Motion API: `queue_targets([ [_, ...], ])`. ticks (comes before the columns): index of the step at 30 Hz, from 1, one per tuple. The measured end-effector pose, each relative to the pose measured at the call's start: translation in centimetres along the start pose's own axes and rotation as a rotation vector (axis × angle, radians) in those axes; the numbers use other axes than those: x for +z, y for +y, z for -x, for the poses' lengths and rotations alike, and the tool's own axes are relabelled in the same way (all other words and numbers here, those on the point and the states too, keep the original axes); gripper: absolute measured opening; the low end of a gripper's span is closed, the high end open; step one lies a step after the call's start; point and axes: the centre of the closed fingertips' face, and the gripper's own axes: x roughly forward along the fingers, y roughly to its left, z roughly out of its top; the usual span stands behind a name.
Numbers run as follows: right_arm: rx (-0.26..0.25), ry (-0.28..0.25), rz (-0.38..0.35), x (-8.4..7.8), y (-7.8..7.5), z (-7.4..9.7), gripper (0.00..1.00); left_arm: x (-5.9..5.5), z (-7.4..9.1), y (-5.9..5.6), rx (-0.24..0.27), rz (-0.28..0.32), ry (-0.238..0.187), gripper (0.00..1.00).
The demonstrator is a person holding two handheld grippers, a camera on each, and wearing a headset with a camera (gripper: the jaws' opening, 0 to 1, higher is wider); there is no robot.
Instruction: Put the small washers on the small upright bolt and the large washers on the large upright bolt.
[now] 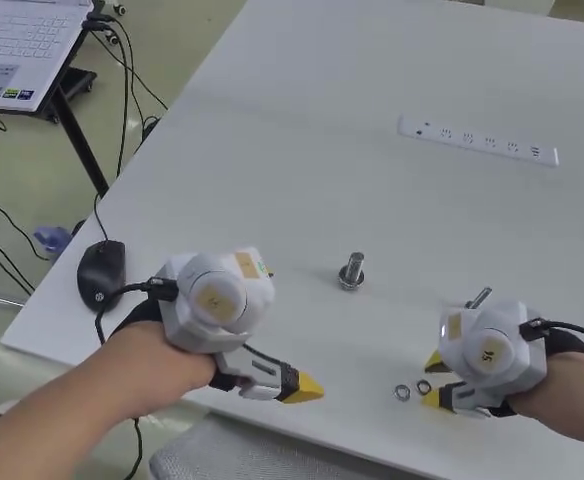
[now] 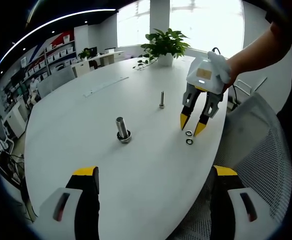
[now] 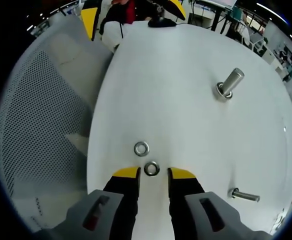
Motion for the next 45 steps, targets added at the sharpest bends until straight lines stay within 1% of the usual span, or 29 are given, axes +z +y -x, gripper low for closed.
queue_targets([
  [3,-0.002,-0.001,0.011,0.1,0.2,0.0,0.2,-0.2,-0.1,0.0,-0.002,-0.003,0.007,0.92],
  [6,-0.003,-0.001,0.007,0.1,0.2,0.0,0.19,-0.2,-0.1,0.0,-0.005,-0.003,0.007,0.92],
  [13,-0.008,0.021,0.009,0.1,0.3,0.0,0.15,-0.1,-0.2,-0.1,-0.01,-0.011,0.009,0.91],
  [21,-0.006,0.022,-0.022,0.0,0.3,-0.1,0.14,-0.1,-0.3,-0.1,-0.011,-0.009,0.01,0.91],
  [25,-0.008,0.022,-0.048,0.1,0.3,0.0,0.13,-0.1,-0.3,-0.3,-0.012,-0.008,0.01,0.9],
  [33,-0.002,0.028,-0.074,0.1,0.0,0.1,0.13,-0.2,-0.3,-0.6,-0.017,-0.009,0.015,0.9],
  [38,0.003,0.02,-0.112,0.1,-0.4,1.0,0.13,-0.2,-0.3,-0.5,-0.014,-0.008,0.016,0.9],
  [45,-0.015,0.02,-0.157,-0.5,-2.1,2.8,0.12,-0.1,-0.3,-0.4,-0.013,-0.012,0.018,0.9],
])
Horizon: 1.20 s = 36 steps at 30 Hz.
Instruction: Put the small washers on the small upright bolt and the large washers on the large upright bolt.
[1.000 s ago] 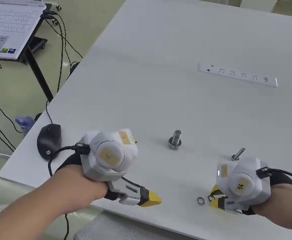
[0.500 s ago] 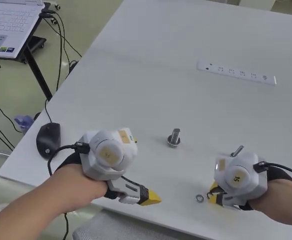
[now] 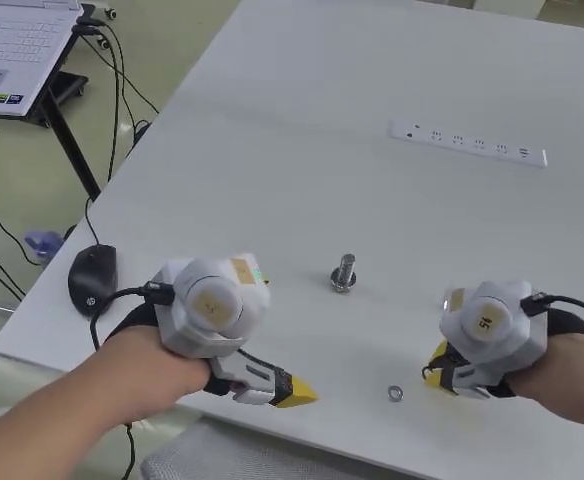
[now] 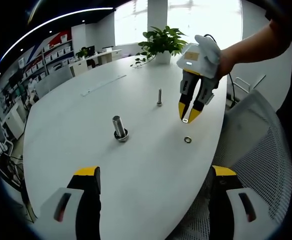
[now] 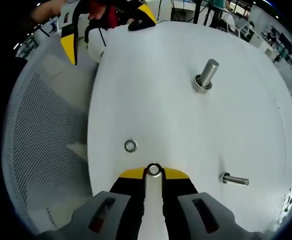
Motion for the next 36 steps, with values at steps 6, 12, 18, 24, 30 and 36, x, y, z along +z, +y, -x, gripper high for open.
queue_targets([
  [6,-0.03,0.002,-0.041,-0.9,-2.0,1.5,0.12,0.1,-0.2,0.0,-0.002,-0.002,0.002,0.9],
  [12,-0.054,0.015,-0.071,-2.0,-3.9,2.9,0.12,0.1,-0.3,0.1,-0.001,-0.003,0.005,0.9],
  [18,-0.077,0.024,-0.095,-2.6,-5.3,4.2,0.12,0.2,-0.3,0.3,0.003,-0.003,0.004,0.9],
  [24,-0.108,0.024,-0.103,-2.4,-6.6,5.3,0.12,0.1,-0.3,0.3,0.004,0.006,0.004,0.9],
  [30,-0.136,0.007,-0.113,-1.8,-8.1,6.2,0.12,0.0,-0.4,0.1,0.003,0.005,0.006,0.9],
  [36,-0.152,0.002,-0.108,-1.1,-9.3,6.3,0.12,0.0,-0.4,0.4,0.006,0.003,0.01,0.9],
])
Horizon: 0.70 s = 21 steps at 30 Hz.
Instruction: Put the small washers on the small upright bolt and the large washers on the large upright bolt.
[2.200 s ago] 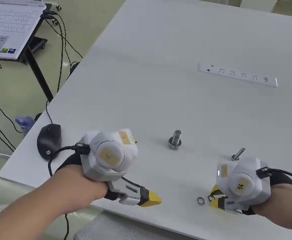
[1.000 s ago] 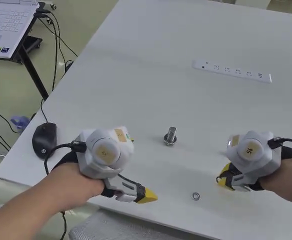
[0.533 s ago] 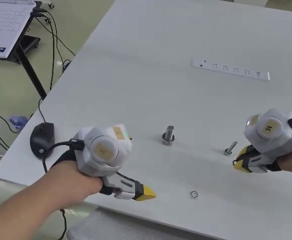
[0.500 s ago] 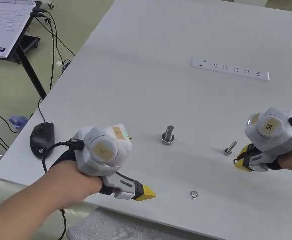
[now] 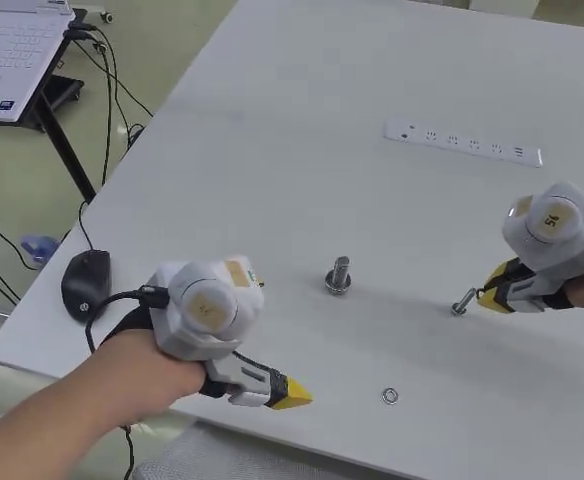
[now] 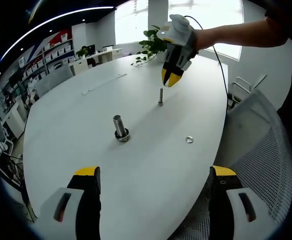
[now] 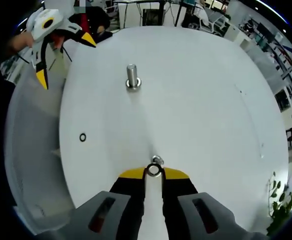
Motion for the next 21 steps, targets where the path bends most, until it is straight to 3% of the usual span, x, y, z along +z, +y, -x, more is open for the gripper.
queue_targets([
  [21,0.008,0.022,0.01,0.1,-1.1,-1.4,0.12,0.4,-0.1,0.5,0.007,0.002,-0.012,0.92],
])
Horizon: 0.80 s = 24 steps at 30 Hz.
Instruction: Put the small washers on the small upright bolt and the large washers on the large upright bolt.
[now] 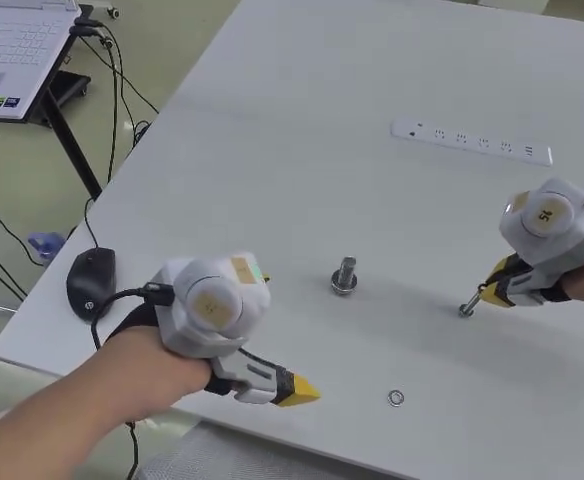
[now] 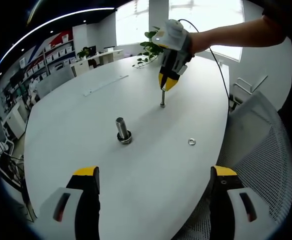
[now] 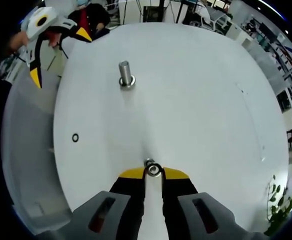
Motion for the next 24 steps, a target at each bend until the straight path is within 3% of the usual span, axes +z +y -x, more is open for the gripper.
queue_targets([
  [24,0.023,0.019,0.012,-0.1,0.2,-1.1,0.12,-0.8,-0.2,0.1,-0.005,0.005,0.025,0.89],
])
